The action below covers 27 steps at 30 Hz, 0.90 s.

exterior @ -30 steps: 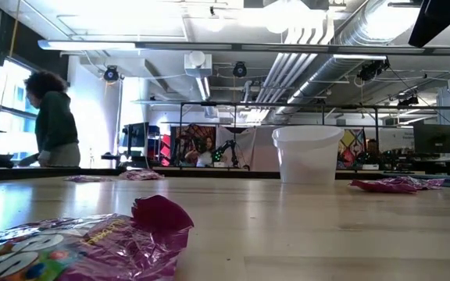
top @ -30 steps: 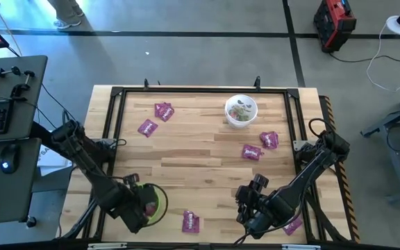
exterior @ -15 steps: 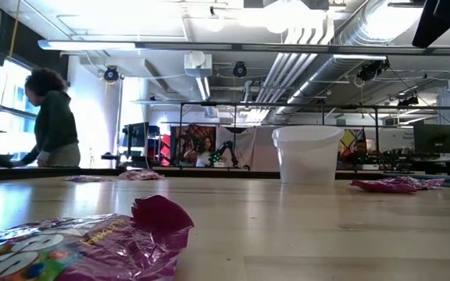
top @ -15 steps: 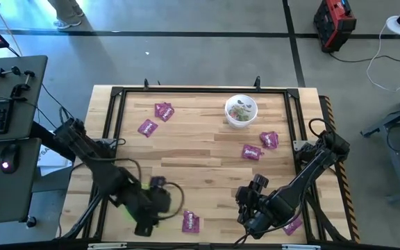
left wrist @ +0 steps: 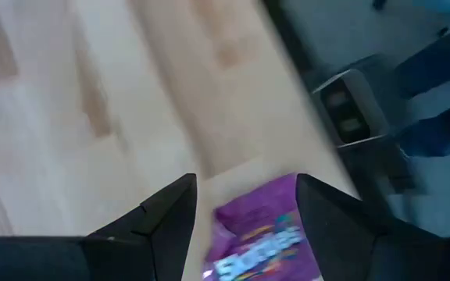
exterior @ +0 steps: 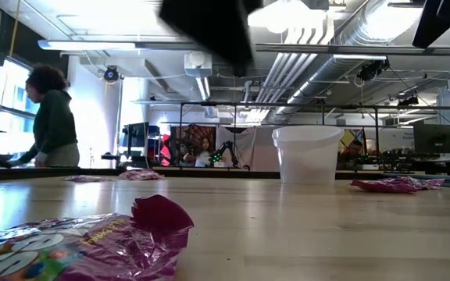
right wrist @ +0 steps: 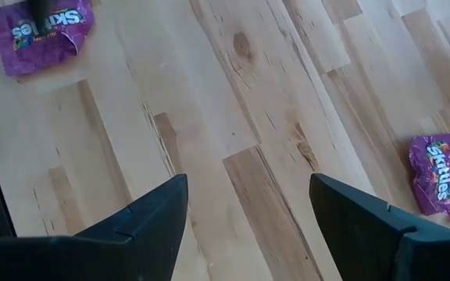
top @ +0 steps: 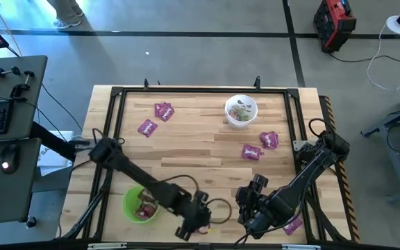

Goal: Sort candy by brand, put in halloween buckets
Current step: Put the purple candy into the green bucket

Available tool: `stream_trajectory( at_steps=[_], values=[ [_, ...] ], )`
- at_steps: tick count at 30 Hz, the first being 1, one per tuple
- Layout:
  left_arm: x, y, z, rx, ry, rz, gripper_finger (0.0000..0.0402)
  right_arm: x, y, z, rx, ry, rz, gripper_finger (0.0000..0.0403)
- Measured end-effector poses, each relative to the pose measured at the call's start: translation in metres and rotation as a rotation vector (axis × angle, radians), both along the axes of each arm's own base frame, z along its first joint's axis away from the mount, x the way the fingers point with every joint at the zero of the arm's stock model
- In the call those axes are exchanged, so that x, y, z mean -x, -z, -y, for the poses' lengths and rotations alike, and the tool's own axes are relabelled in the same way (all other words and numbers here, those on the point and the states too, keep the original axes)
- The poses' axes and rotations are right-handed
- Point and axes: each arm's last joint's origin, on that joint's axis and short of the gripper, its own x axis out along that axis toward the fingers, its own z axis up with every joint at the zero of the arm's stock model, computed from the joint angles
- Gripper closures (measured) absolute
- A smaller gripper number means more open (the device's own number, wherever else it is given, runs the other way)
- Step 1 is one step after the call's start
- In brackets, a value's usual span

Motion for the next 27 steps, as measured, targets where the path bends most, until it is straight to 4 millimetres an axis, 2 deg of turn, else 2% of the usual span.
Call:
stream_trajectory(
  at_steps=[6,9,13,22,27],
  values=[
    [-0.013,0.021,-0.016,0.014,-0.033,-0.072,0.0196,-0.001,0.000,0.000,-0.002,0.004,0.013,0.0140],
    [-0.016,0.030,-0.018,0.073,0.008,-0.130,0.0197,-0.001,0.000,-0.001,-0.002,0.001,0.015,0.0140],
    [-0.017,0.042,-0.020,0.043,0.021,-0.150,0.0198,-0.001,0.000,-0.001,-0.003,0.002,0.016,0.0140],
    [-0.015,0.051,-0.023,0.005,0.004,-0.209,0.0200,-0.001,0.000,-0.001,-0.001,0.004,0.024,0.0140],
    [-0.011,0.052,-0.020,-0.012,0.030,-0.223,0.0217,-0.002,0.000,0.000,0.005,0.008,0.028,0.0140]
  ],
)
